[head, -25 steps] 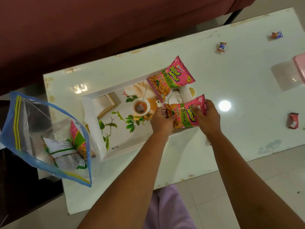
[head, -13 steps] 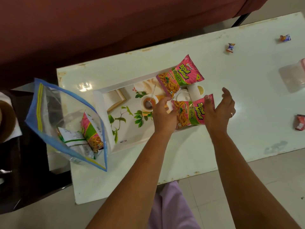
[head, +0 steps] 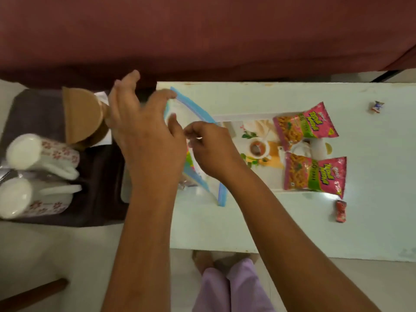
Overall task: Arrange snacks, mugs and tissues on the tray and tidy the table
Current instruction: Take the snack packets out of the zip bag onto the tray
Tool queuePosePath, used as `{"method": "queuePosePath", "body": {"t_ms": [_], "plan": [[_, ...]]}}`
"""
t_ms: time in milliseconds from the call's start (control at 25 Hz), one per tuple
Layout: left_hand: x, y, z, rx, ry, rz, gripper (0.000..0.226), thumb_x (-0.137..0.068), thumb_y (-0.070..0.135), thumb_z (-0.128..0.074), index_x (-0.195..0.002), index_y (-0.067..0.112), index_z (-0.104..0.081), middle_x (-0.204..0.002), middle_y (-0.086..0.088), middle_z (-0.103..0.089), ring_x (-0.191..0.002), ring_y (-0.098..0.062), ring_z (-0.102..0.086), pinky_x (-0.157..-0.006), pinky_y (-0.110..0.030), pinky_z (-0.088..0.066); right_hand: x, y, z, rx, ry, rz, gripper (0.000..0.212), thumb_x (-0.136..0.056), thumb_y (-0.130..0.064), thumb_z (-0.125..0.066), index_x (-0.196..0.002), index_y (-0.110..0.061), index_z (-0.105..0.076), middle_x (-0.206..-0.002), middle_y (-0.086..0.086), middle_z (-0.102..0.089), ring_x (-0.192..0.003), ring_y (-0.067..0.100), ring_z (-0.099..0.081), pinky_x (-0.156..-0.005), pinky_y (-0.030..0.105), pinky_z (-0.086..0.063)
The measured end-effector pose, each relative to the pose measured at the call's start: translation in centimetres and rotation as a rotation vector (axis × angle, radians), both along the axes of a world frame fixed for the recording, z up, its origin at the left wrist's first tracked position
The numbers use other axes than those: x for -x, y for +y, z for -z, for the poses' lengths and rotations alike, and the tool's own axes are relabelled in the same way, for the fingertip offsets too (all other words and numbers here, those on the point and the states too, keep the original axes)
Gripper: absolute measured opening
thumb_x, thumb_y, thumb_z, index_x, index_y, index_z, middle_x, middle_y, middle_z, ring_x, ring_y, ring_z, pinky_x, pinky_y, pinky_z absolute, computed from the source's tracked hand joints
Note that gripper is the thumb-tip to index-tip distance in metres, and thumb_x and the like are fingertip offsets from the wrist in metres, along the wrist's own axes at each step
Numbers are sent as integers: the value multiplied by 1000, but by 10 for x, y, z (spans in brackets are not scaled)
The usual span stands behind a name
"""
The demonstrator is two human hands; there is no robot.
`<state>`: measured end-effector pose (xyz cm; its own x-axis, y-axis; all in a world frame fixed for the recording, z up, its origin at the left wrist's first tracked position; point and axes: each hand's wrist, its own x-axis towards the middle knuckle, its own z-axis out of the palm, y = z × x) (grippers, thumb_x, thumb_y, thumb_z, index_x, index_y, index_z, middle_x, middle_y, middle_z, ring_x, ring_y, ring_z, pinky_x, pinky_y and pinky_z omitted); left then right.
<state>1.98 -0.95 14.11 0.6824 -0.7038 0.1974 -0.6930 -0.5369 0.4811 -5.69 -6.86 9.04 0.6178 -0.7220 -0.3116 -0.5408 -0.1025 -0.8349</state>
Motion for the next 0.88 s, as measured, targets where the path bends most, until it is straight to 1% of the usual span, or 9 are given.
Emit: {"method": "queuePosePath", "body": {"t_ms": [40,120,240,320,440,520,640,760,880], "plan": [[-8,9,5,-97,50,-12,29,-85,17,-60,-113,23,-65,-150,-9,-29,-142,-28,-23,-116,-44,-23,-11,3,9,21,132,-94,31,-90,-3,-47,-118,-10,-59,-117,10,-63,-107,23,-61,-89,27,-46],[-16,23,18,-167,198,-36,32,-86,18,-63,-116,26,-63,-155,-7,-19,-146,-29,-12,-116,-51,-22,-28,9,28,-6,335,-247,34,-94,-12,-46,-127,-10,-48,-124,17,-57,-112,33,-56,-87,34,-44],[-16,37,32,-163,287,-69,39,-88,15,-60,-125,29,-57,-155,-3,-21,-146,-27,-14,-114,-49,-31,-47,23,62,-105,499,-287,44,-95,-28,-45,-136,-18,-33,-129,20,-49,-117,38,-52,-88,37,-43],[-17,45,35,-125,307,-58,44,-90,11,-56,-131,26,-52,-152,-2,-29,-143,-23,-22,-111,-38,-36,-57,31,82,-158,541,-285,46,-94,-30,-45,-138,-24,-33,-136,19,-44,-124,39,-45,-98,42,-40],[-19,53,37,-67,355,15,53,-89,-1,-48,-137,19,-46,-144,-4,-43,-134,-22,-36,-104,-25,-36,-57,35,102,-198,546,-286,46,-94,-24,-48,-139,-28,-40,-142,19,-37,-129,41,-39,-108,42,-36],[-18,55,37,-74,361,45,55,-88,-2,-46,-140,16,-43,-141,-5,-47,-131,-24,-38,-108,-37,-41,-51,34,105,-137,513,-273,42,-93,-20,-49,-134,-26,-49,-134,20,-44,-119,39,-49,-103,38,-41],[-12,51,40,-145,283,47,54,-91,6,-47,-142,20,-38,-145,-3,-42,-136,-24,-31,-109,-48,-37,-45,30,86,-12,492,-258,38,-91,-23,-51,-129,-29,-53,-125,16,-48,-112,36,-53,-94,38,-45],[-5,42,44,-222,203,11,51,-94,21,-48,-143,25,-34,-150,-4,-33,-140,-24,-26,-111,-56,-28,-36,29,40,269,476,-201,35,-92,-29,-51,-126,-35,-51,-117,9,-47,-105,37,-55,-76,37,-41],[2,30,40,-161,207,-63,40,-97,33,-42,-136,25,-45,-152,-5,-29,-142,-23,-22,-116,-58,-13,-3,29,-12,463,337,-88,42,-86,-22,-58,-122,-44,-54,-109,1,-50,-98,30,-58,-67,31,-38]]}}
